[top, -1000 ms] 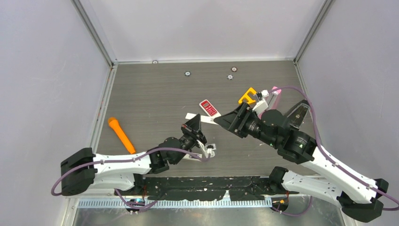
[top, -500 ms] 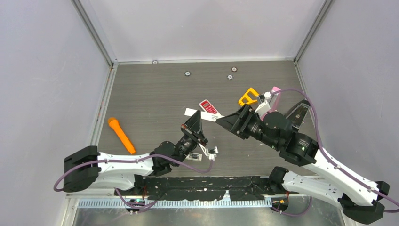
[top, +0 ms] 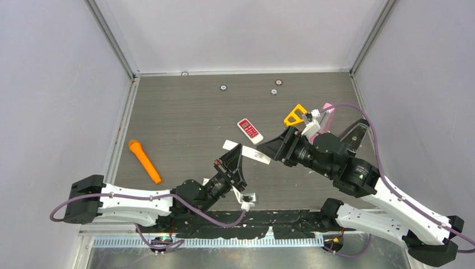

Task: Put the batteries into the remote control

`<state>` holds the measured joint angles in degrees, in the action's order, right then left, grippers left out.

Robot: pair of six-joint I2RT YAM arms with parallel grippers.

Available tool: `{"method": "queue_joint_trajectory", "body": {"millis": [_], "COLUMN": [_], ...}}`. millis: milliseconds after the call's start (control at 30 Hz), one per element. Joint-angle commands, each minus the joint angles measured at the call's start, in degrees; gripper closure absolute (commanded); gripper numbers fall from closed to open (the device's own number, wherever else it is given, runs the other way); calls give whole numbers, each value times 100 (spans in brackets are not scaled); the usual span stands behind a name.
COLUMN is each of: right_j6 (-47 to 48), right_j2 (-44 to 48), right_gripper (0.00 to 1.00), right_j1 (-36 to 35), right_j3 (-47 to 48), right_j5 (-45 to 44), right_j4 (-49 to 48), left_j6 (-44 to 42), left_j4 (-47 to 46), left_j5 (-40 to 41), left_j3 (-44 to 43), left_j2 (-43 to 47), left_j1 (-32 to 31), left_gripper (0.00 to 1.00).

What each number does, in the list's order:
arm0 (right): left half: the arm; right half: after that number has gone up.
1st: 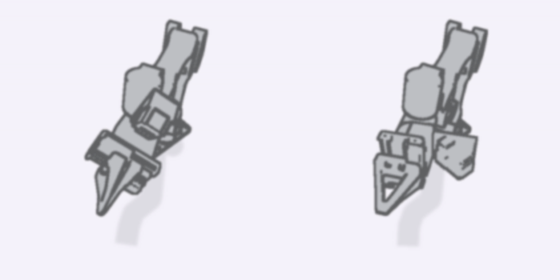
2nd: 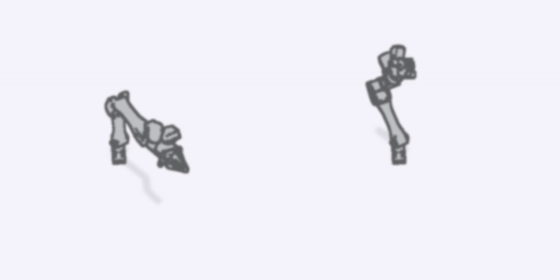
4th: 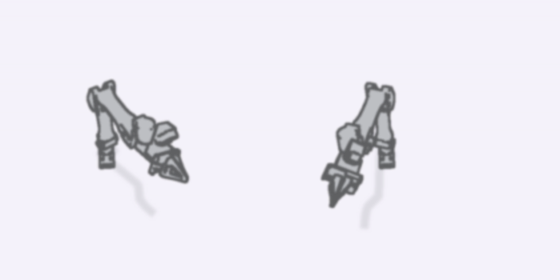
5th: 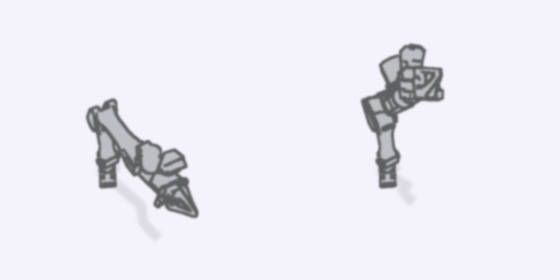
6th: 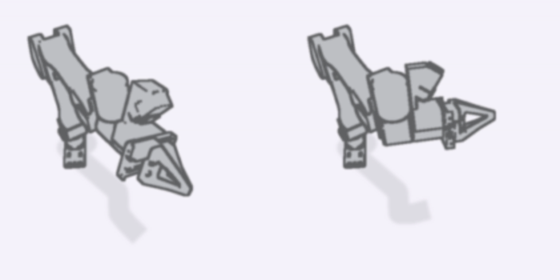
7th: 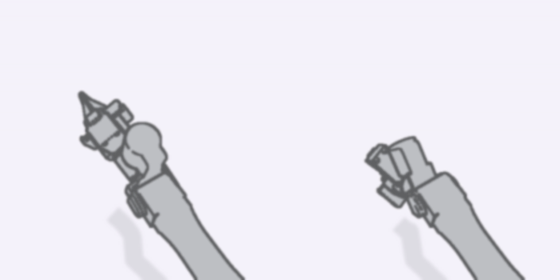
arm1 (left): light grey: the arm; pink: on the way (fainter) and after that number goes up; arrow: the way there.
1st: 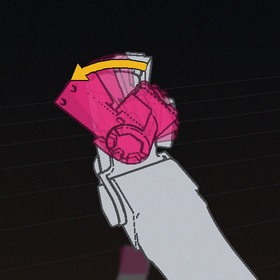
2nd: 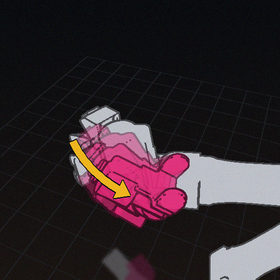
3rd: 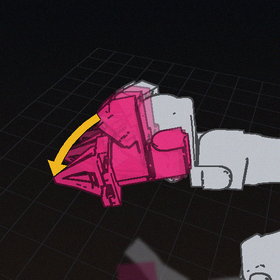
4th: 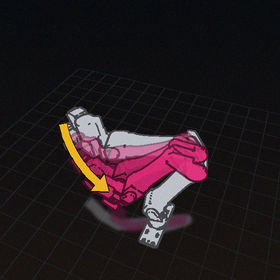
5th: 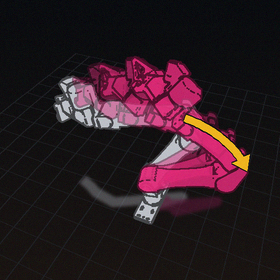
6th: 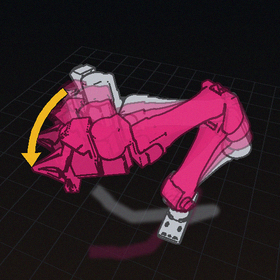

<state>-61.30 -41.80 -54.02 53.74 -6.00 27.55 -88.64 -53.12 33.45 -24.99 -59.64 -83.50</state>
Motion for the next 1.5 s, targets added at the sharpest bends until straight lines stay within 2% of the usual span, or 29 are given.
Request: {"method": "queue_joint_trajectory", "body": {"millis": [0, 200, 267, 367, 500, 600, 700, 767, 833, 967, 1067, 1300, 1333, 1367, 1467], "right_j6": [646, 1314, 1479, 1639, 1769, 1909, 2160, 2207, 2211, 2059, 1906, 1516, 1434, 1391, 1205], "right_j2": [-28, -317, -465, -661, -844, -902, -897, -868, -923, -928, -913, -922, -912, -906, -831], "right_gripper": [30, 32, 36, 48, 54, 53, 44, 42, 45, 56, 72, 94, 94, 95, 95], "right_j1": [21, 40, 41, 41, 47, 49, 56, 65, 67, 63, 67, 71, 68, 67, 74], "right_j3": [402, 790, 797, 770, 734, 769, 916, 933, 913, 686, 542, 265, 220, 205, 175], "right_j5": [734, 1934, 2337, 2972, 3291, 3225, 2877, 2834, 2970, 3362, 3544, 3883, 3868, 3829, 3622], "right_j4": [-88, 127, 139, 30, -94, -3, 319, 365, 353, 48, -134, -718, -761, -826, -922], "left_j6": [226, 217, 195, 199, 153, 132, 128, 127, 142, 135, 162, 316, 378, 452, 904], "left_j4": [324, 711, 776, 855, 1093, 1225, 1247, 1252, 1238, 1212, 1202, 1217, 1197, 1158, 1183], "left_j5": [27, 62, 72, 56, 47, 52, 97, 116, 126, 134, 146, 241, 278, 345, 576], "left_j3": [39, 213, 210, 184, 109, 108, 126, 134, 124, 101, 100, 18, -4, -24, -122], "left_j2": [332, 594, 690, 811, 901, 942, 971, 979, 973, 954, 951, 918, 900, 889, 832], "left_j1": [-284, -637, -727, -825, -933, -972, -984, -990, -992, -992, -992, -992, -992, -992, -988], "left_gripper": [100, 100, 100, 100, 100, 100, 100, 100, 100, 100, 100, 100, 93, 79, 14]}}
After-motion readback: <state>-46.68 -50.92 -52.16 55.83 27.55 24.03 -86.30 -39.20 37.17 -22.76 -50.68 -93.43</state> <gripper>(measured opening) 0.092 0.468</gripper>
